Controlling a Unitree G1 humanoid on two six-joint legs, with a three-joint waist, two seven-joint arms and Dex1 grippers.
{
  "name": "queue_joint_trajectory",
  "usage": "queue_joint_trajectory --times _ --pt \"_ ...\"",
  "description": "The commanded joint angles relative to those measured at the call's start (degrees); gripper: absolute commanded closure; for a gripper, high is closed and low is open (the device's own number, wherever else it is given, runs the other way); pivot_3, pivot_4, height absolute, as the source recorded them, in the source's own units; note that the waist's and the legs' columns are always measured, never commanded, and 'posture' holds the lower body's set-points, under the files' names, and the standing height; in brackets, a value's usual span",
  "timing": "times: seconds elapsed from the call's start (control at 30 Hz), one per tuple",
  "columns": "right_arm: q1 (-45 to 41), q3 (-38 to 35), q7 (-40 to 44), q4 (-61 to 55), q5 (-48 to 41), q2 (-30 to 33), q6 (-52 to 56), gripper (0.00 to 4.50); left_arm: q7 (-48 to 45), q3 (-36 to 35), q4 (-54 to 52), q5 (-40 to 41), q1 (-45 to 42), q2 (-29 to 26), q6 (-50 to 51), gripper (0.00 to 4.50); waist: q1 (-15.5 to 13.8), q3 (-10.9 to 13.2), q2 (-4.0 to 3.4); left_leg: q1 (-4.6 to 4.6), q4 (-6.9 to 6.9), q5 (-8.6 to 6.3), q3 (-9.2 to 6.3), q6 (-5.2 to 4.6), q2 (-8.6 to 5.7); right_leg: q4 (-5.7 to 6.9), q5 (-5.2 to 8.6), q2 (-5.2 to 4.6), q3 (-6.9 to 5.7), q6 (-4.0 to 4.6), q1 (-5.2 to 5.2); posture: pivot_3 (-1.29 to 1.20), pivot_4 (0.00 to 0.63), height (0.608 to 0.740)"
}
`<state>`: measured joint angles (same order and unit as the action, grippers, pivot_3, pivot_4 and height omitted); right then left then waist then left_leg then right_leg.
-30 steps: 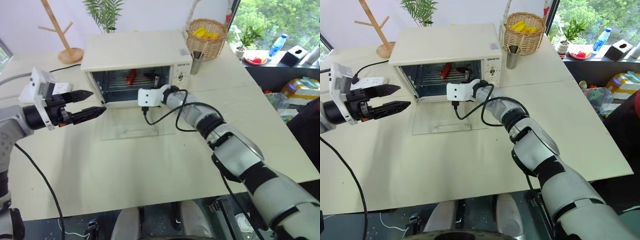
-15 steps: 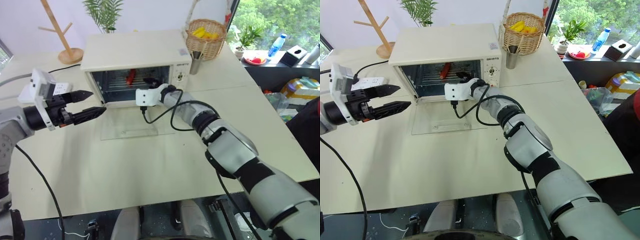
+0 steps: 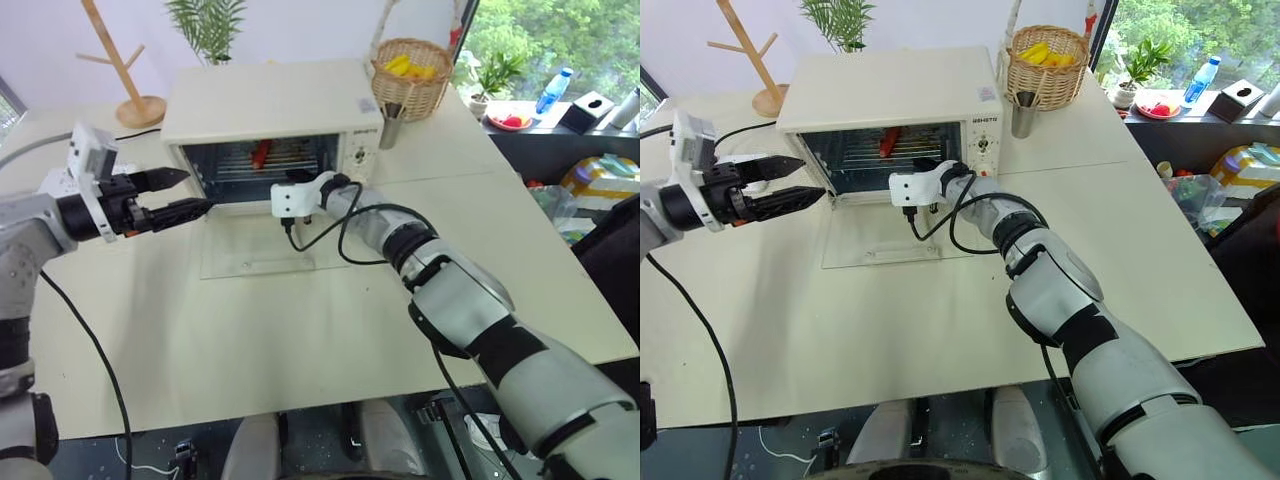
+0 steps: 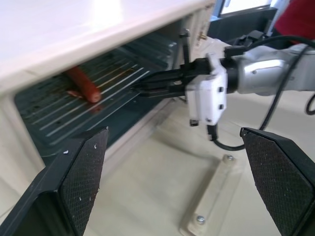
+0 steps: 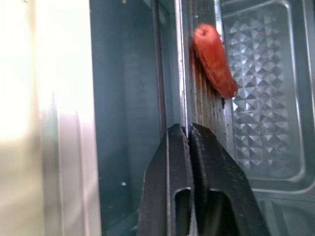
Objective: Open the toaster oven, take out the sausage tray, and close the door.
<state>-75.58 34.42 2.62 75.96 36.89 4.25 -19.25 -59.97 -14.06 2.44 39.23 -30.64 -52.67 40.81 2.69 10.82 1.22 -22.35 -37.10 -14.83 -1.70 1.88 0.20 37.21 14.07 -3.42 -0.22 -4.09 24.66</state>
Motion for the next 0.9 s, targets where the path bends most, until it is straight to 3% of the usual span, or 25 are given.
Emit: queue_joint_trajectory --times 0.03,0.53,0.9 --pt "-1.95 -1.47 -1.28 -0.9 -0.37 -0.25 -0.33 4.45 -2.75 1.57 4.86 -2.41 -3.45 -0.42 -2.45 0.0 0.0 0.0 0.0 0.0 0.0 0.0 0.01 0.0 0.0 0.0 0.0 0.02 0.0 0.0 0.0 0.0 0.15 0.74" --pt "0.54 -1.18 -0.69 -6.08 -0.14 0.67 -4.88 4.45 -12.35 11.33 30.67 -15.65 -20.47 3.9 -13.28 0.0 0.12 -0.01 0.01 -0.06 0.02 0.01 0.14 0.01 0.01 -0.02 0.0 0.11 -0.01 0.0 0.05 0.0 0.15 0.74" --pt "6.9 -1.13 3.06 -17.13 -0.29 3.3 -5.9 4.45 -14.55 11.14 34.91 -18.33 -23.04 5.45 -15.69 0.0 0.61 -0.01 0.02 -0.05 -0.05 0.04 0.11 0.04 0.1 0.08 -0.01 0.2 -0.01 0.0 0.06 0.0 0.15 0.74"
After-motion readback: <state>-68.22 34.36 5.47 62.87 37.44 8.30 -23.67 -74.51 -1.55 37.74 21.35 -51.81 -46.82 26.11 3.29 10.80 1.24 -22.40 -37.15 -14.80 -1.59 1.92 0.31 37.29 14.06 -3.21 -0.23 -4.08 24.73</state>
